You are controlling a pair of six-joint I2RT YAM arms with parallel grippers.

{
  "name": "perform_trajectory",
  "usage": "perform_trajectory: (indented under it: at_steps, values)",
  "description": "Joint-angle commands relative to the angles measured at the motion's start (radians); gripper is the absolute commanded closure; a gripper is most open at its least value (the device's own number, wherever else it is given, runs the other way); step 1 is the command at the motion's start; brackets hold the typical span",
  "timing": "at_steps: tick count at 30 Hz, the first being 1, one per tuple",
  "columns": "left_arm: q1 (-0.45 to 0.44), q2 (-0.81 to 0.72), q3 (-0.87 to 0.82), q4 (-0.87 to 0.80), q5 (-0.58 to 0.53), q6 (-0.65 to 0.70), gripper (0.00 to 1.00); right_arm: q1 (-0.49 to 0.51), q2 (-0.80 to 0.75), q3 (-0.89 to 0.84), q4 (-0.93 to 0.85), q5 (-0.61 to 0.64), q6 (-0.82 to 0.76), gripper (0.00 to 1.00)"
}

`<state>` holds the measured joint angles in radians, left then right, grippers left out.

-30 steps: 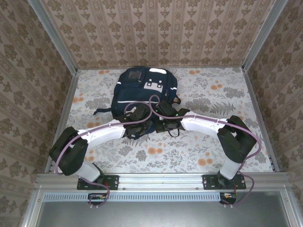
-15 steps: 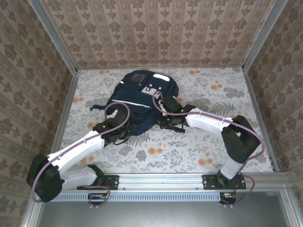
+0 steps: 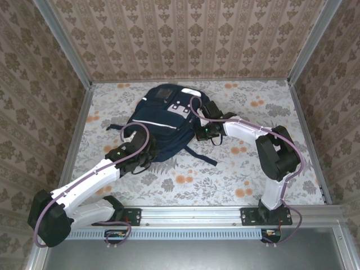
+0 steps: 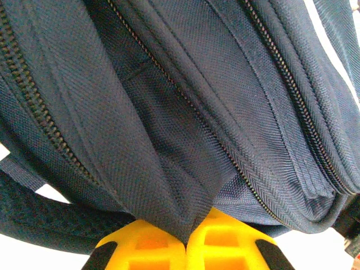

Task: Pack the student bag
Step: Zip the student bag at the top-center of the table.

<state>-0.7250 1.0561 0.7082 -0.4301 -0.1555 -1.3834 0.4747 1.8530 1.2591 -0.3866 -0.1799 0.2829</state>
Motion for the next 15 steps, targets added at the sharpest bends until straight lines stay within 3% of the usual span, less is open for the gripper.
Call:
perform_trajectory:
  at_steps: [1, 7, 13, 15]
  values:
    - [0.025, 0.005, 0.022, -0.086, -0.071, 0.066, 1.00, -0.107, 0.027, 0.068, 0.004, 0.196, -0.005, 1.00]
    - [-0.030, 0.147, 0.086, 0.072, 0.039, 0.067, 1.00, -0.126, 0.044, 0.108, -0.010, 0.185, -0.008, 1.00]
    - [-0.121, 0.334, 0.214, 0.200, 0.097, 0.051, 1.00, -0.142, 0.011, 0.122, -0.025, 0.195, 0.015, 0.75]
    - [-0.150, 0.404, 0.276, 0.217, 0.111, 0.057, 1.00, -0.144, -0.022, 0.110, -0.026, 0.205, 0.023, 0.61]
